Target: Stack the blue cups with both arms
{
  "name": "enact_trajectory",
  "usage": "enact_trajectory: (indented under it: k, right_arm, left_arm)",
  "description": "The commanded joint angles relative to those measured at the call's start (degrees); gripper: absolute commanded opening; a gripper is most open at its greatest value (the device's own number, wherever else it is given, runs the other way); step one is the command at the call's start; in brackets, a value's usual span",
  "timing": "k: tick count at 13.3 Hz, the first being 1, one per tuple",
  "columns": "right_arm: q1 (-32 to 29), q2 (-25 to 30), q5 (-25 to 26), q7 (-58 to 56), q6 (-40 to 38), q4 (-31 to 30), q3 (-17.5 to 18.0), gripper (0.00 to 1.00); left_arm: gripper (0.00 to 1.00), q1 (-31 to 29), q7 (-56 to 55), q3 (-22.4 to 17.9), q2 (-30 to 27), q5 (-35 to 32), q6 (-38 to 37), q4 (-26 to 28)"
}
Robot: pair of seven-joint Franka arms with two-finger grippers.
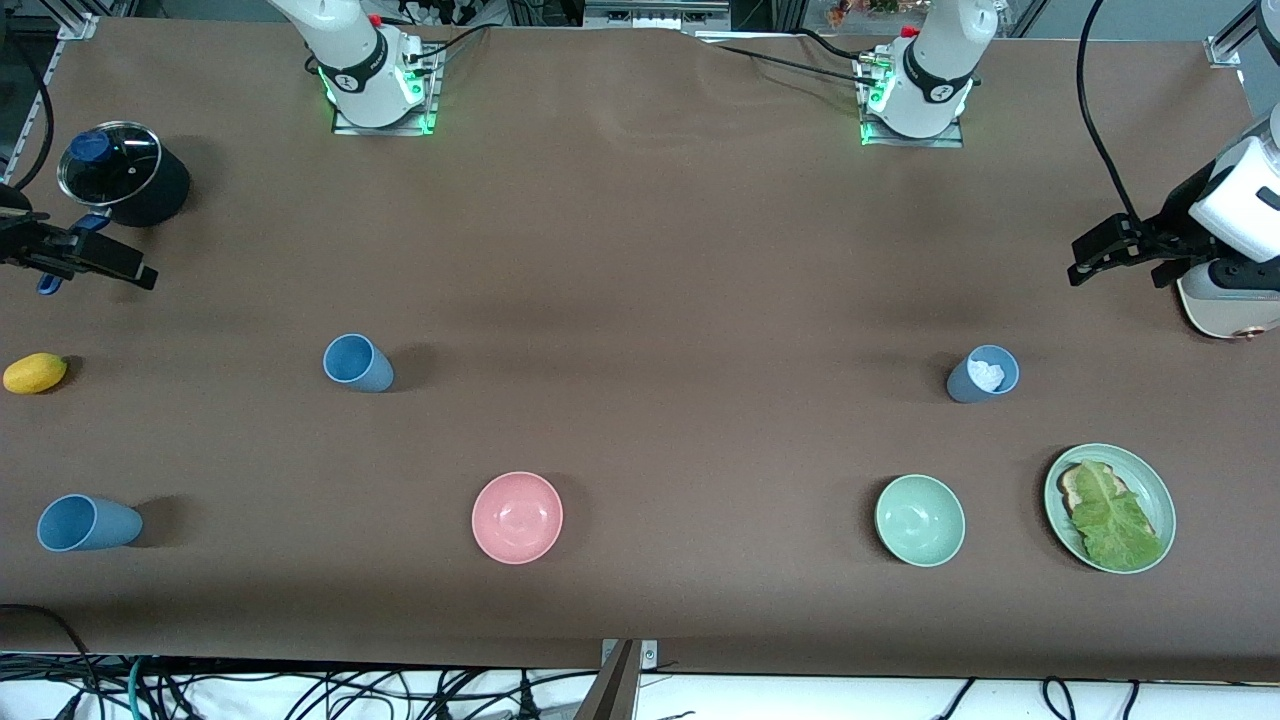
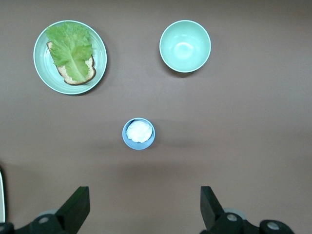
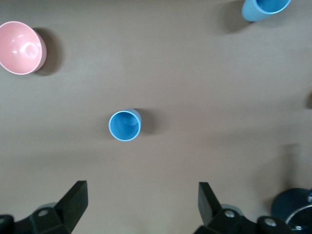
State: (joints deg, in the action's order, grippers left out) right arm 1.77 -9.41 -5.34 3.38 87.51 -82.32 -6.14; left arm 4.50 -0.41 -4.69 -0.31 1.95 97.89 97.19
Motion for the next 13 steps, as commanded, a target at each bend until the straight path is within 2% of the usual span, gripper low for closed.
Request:
enact_trajectory:
  k: [1, 6, 10, 13]
  right_arm:
    - [-1.2, -2.5, -2.3, -0.8, -0.3, 1.6, 0.2, 1.0]
    - [-1.3, -8.8, 0.1, -2.9, -0.1, 1.6, 0.2, 1.0]
    - [0.5, -11.9, 0.2, -5.4, 4.7, 0.3, 0.7, 1.0]
    - [2.3, -11.9, 0.0, -5.0, 9.2, -4.9, 0.8, 1.0]
  left_arm:
    - [1.0, 0.2, 1.0, 0.0, 0.6, -1.7, -0.8, -1.2]
    - [1.0, 0.2, 1.0, 0.0, 0.6, -1.7, -1.0, -1.3]
    - [1.0, 0.2, 1.4, -0.2, 0.7, -1.8, -1.3, -1.3]
    - [1.0, -0.2, 1.0, 0.0, 3.3, -6.8, 0.3, -1.6]
